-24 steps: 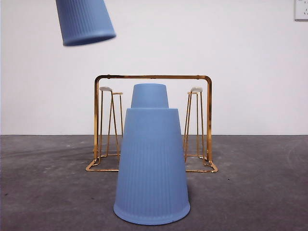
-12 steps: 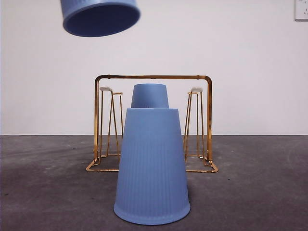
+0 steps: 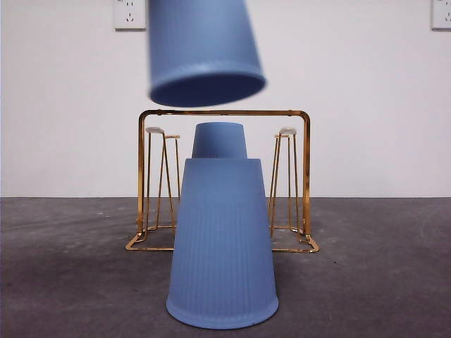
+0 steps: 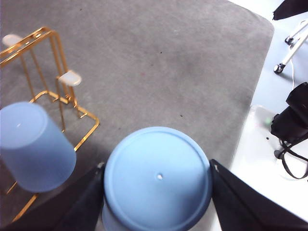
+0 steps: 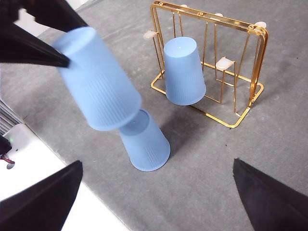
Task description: The left arm pick up the left cup on cup holder and place it on desk, then the right arm insert the right cup into the first cup, and then the left arm insert the mid cup into the first cup
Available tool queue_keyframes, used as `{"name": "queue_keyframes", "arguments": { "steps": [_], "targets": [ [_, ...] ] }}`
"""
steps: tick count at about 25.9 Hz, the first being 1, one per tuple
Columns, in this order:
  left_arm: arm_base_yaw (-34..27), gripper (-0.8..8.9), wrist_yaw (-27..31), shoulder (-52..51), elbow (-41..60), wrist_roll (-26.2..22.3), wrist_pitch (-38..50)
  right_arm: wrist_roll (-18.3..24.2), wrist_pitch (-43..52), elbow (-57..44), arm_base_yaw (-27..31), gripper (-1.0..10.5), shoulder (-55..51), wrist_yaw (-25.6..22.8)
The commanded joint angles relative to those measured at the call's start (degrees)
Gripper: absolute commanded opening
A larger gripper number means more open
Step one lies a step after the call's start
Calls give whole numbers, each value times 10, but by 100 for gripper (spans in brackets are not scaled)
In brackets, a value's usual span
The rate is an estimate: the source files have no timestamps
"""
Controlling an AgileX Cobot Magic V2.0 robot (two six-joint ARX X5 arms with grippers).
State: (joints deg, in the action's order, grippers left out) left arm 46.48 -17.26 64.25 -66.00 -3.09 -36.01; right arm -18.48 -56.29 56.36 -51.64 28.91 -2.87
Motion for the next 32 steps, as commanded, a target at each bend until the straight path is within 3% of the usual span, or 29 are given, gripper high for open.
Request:
{"name": "queue_keyframes", "arguments": {
  "steps": [1, 23, 28, 32],
  "targets": [
    [13, 290, 10, 21, -12, -11, 18, -6, 5, 3, -4, 494, 2, -2],
    [38, 295, 25, 203, -10, -29, 13, 14, 5, 3, -4, 494, 2, -7],
    [38, 499, 25, 204, -10, -28, 13, 16, 4, 3, -4, 494, 2, -6],
    [37, 511, 27, 163, -11, -15, 7, 10, 6, 3, -4, 494, 2, -6]
  ]
}}
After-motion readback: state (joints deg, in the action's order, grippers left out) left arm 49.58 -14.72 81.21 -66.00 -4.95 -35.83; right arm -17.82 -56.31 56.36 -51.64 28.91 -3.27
